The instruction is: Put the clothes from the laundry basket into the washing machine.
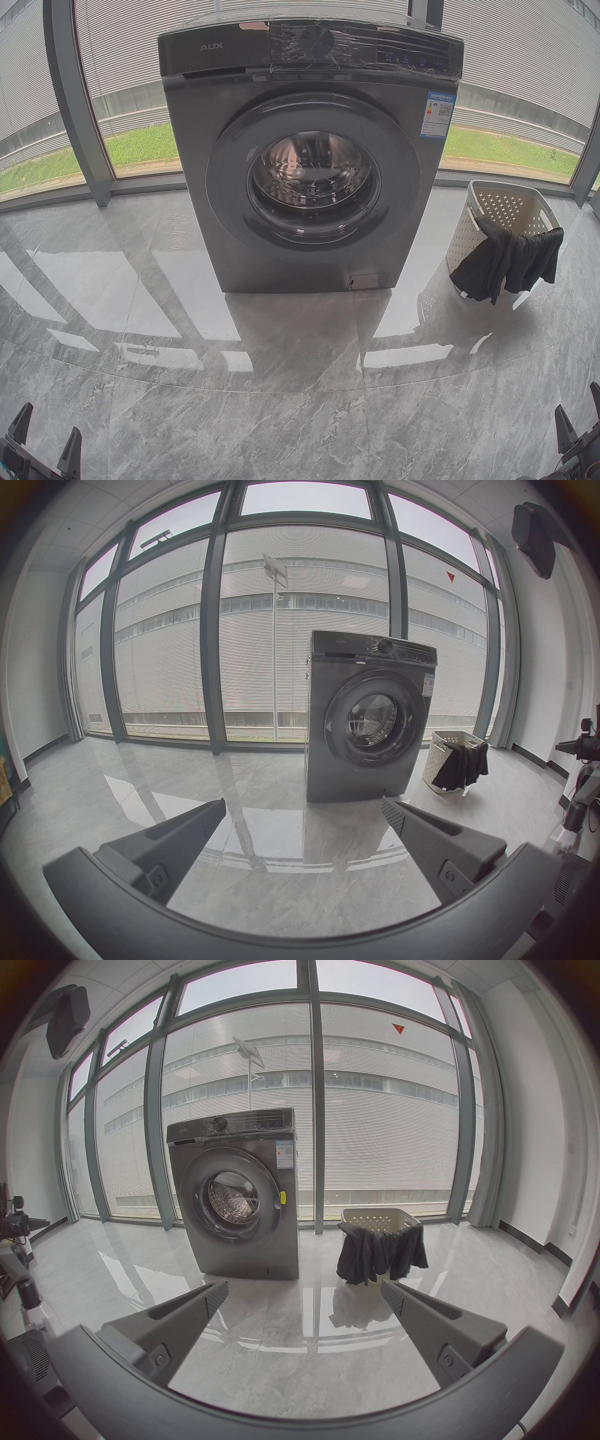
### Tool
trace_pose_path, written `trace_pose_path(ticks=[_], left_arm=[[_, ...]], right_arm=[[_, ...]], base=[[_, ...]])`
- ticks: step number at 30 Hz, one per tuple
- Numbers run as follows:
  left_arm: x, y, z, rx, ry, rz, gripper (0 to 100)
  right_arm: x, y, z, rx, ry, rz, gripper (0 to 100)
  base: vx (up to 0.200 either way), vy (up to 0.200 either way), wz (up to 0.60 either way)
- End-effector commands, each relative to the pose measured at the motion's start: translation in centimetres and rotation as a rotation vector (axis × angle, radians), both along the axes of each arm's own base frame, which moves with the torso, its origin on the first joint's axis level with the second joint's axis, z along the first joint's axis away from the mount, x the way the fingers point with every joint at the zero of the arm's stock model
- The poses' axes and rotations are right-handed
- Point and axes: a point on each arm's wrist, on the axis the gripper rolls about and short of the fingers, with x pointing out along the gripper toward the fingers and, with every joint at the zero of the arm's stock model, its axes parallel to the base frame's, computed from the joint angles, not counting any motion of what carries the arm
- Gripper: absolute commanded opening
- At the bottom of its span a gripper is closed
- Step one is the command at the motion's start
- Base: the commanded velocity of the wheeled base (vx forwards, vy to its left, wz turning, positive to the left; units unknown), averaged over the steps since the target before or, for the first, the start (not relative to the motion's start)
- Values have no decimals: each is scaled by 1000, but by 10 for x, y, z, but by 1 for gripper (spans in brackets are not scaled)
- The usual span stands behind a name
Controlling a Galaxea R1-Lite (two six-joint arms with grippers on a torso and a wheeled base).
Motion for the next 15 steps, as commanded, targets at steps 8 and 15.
trace_pose_path(ticks=[8,15], left_arm=[[0,0,-5,4,1,1,100],[0,0,-5,7,3,1,100]], right_arm=[[1,0,-5,0,8,3,100],[1,0,-5,0,8,3,100]], base=[[200,0,0],[0,0,0]])
